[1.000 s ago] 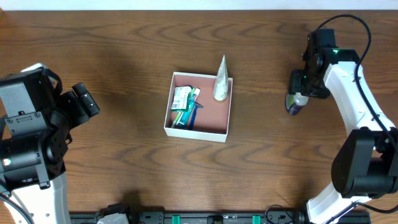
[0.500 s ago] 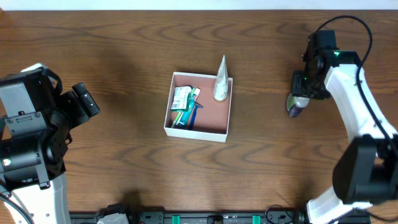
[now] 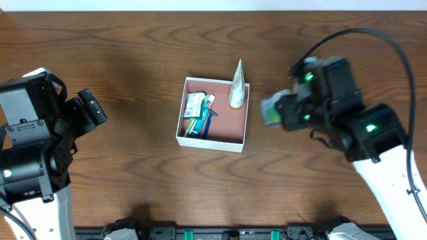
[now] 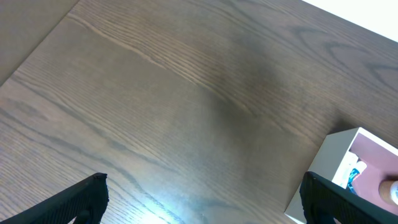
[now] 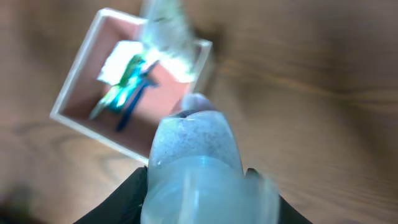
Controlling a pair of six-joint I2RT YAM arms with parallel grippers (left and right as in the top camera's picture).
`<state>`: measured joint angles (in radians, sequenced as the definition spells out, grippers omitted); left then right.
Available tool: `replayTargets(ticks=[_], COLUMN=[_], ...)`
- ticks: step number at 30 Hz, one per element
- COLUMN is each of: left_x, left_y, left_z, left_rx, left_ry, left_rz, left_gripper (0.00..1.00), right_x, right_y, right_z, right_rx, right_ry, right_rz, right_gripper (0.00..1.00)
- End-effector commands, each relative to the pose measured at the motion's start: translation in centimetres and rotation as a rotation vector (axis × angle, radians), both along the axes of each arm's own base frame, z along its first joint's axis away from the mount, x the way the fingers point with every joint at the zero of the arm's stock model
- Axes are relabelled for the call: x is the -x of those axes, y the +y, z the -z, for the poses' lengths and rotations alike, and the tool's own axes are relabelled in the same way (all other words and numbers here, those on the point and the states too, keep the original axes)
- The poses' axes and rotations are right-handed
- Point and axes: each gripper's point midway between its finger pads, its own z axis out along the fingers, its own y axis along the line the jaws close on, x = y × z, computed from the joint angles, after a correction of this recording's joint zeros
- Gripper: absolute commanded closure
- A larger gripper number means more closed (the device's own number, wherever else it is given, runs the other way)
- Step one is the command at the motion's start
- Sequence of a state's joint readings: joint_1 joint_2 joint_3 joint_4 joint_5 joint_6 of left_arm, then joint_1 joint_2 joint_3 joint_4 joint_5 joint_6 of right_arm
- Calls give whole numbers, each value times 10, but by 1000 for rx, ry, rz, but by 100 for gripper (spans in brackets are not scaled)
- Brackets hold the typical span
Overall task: Pack container
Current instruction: 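Lower the pump bottle into the box and open the right gripper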
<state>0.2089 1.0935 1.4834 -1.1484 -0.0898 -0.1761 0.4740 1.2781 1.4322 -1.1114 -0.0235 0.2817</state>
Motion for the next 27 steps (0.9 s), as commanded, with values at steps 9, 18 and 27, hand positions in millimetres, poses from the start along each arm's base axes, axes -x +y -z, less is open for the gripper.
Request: replayTargets(ticks=[9, 18, 27], left_x=[0, 0, 0], left_y=[3, 3, 3], left_z=[-1, -1, -1], left_rx=[-12, -12, -12], left_ry=[6, 6, 6], left_rz=[-5, -5, -5], left_gripper=[2, 2, 2], right_x=[-9, -49, -58], right_y=[89, 99, 94], right_z=[37, 100, 148], right_rx=[-48, 69, 140], right_ry=[74, 104, 180], right_rz=[-46, 50, 174], right_gripper=[76, 79, 79])
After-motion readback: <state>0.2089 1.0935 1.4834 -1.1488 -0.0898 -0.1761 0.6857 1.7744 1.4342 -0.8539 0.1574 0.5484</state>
